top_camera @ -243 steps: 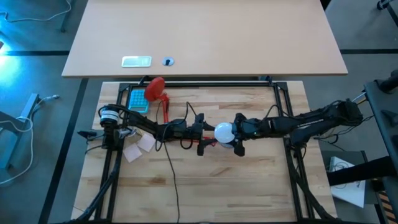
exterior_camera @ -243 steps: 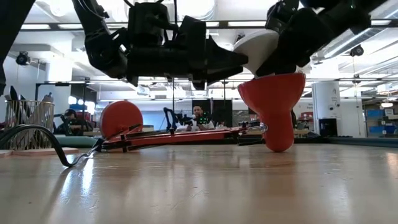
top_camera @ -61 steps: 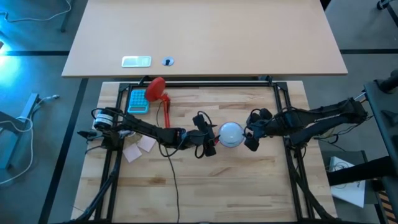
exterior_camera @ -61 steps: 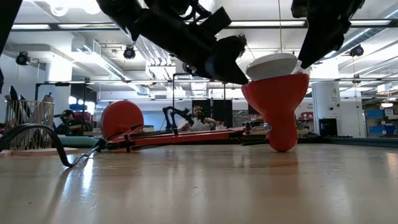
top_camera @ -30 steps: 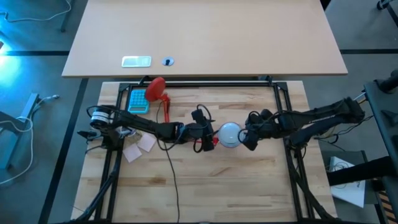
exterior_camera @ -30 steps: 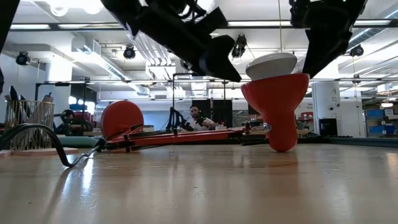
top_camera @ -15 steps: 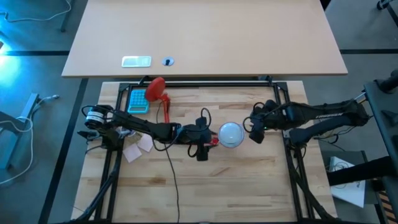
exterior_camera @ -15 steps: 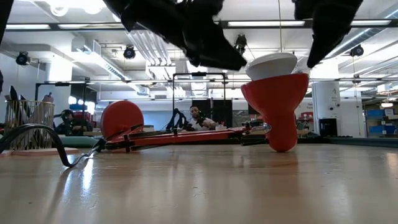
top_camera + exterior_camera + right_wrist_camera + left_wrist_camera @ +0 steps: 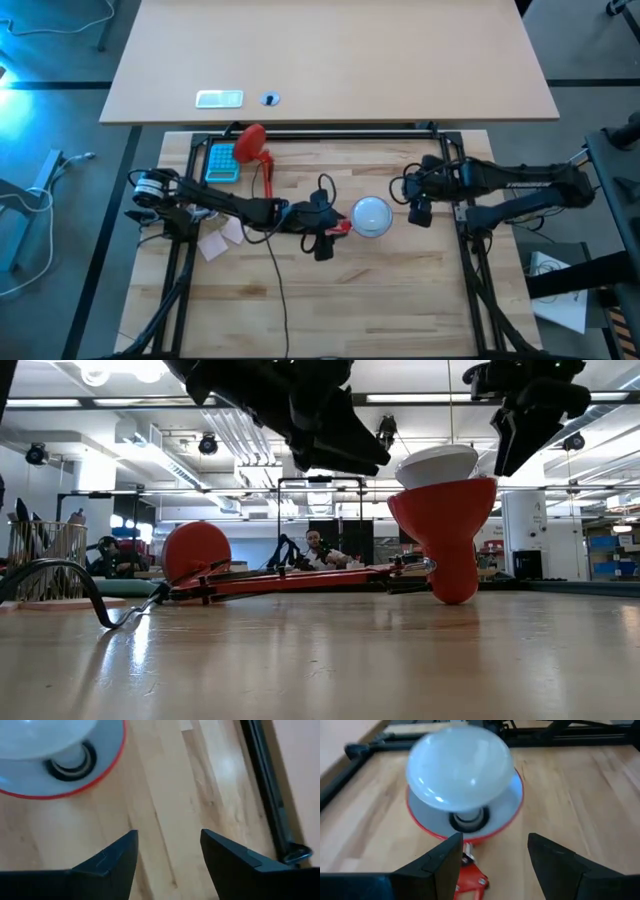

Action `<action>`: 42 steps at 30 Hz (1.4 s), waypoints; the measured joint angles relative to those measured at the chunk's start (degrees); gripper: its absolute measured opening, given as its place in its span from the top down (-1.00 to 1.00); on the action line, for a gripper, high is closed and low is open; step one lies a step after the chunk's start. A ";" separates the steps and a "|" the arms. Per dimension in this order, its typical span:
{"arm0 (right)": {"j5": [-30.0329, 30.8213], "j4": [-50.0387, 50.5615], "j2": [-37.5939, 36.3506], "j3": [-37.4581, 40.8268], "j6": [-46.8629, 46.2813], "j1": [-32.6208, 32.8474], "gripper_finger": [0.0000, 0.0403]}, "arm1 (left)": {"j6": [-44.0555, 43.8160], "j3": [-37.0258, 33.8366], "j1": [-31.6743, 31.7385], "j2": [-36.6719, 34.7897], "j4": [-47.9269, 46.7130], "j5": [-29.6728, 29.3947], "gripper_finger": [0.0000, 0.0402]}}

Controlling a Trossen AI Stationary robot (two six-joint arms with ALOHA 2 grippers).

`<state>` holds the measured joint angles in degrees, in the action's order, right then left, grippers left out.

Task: Screw lightbulb
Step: Insert the light bulb into the lamp

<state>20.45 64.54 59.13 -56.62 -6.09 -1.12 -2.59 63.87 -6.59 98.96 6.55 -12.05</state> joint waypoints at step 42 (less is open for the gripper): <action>-8.96 -12.30 6.32 -1.23 -19.06 -1.95 1.00 | 3.01 -10.60 2.75 2.14 28.01 2.93 1.00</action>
<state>11.49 52.25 65.46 -57.85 -25.15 -3.07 0.42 53.27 -3.84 101.10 34.55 -9.12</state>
